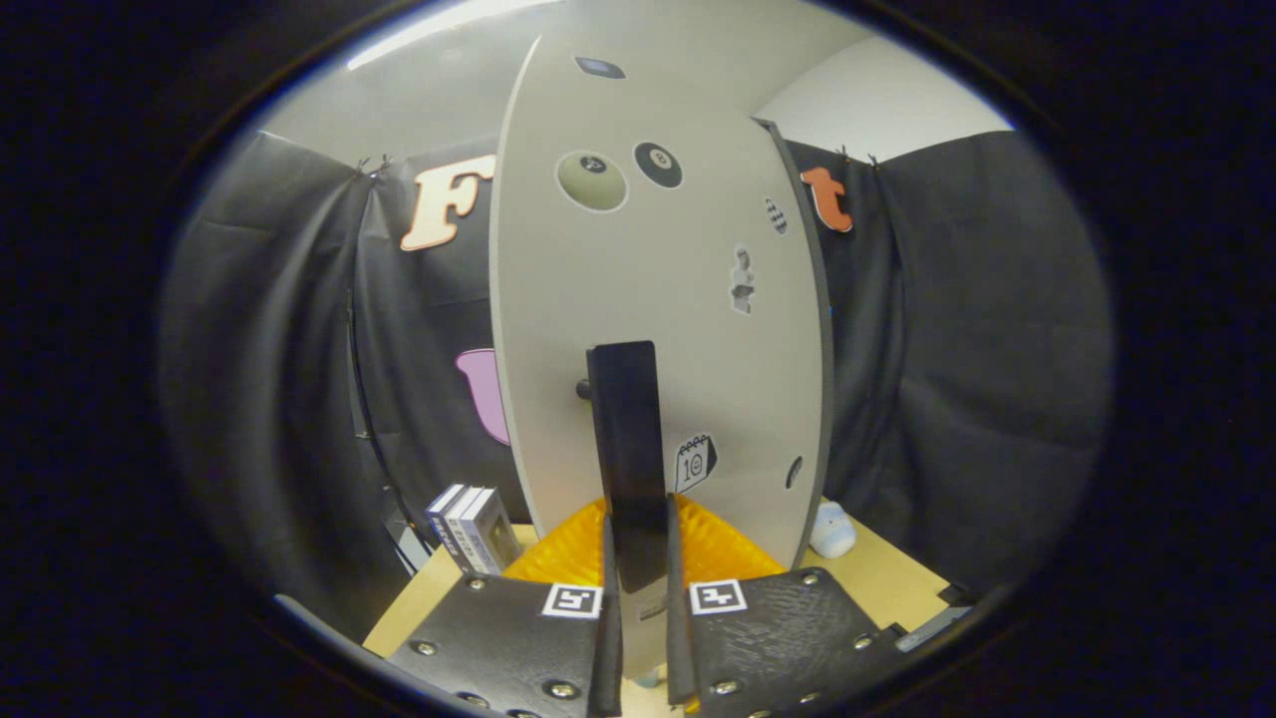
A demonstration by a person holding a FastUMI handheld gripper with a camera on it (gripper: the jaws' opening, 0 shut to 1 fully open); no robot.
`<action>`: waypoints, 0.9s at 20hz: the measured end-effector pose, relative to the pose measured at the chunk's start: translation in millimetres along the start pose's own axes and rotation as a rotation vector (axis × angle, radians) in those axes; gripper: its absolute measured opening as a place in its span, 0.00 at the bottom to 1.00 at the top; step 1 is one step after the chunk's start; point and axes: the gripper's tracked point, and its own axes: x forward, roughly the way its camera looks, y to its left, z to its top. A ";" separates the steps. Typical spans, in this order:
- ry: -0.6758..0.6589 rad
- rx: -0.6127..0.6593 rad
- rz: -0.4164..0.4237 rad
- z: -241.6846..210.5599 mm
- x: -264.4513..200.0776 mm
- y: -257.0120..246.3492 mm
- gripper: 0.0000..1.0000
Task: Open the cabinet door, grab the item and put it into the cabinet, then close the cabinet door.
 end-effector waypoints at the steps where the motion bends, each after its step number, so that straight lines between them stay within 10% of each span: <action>1: 0.002 0.000 -0.015 0.5 -4.3 -7.0 0.18; 18: -0.002 0.005 -0.188 9.5 -55.4 -113.2 0.17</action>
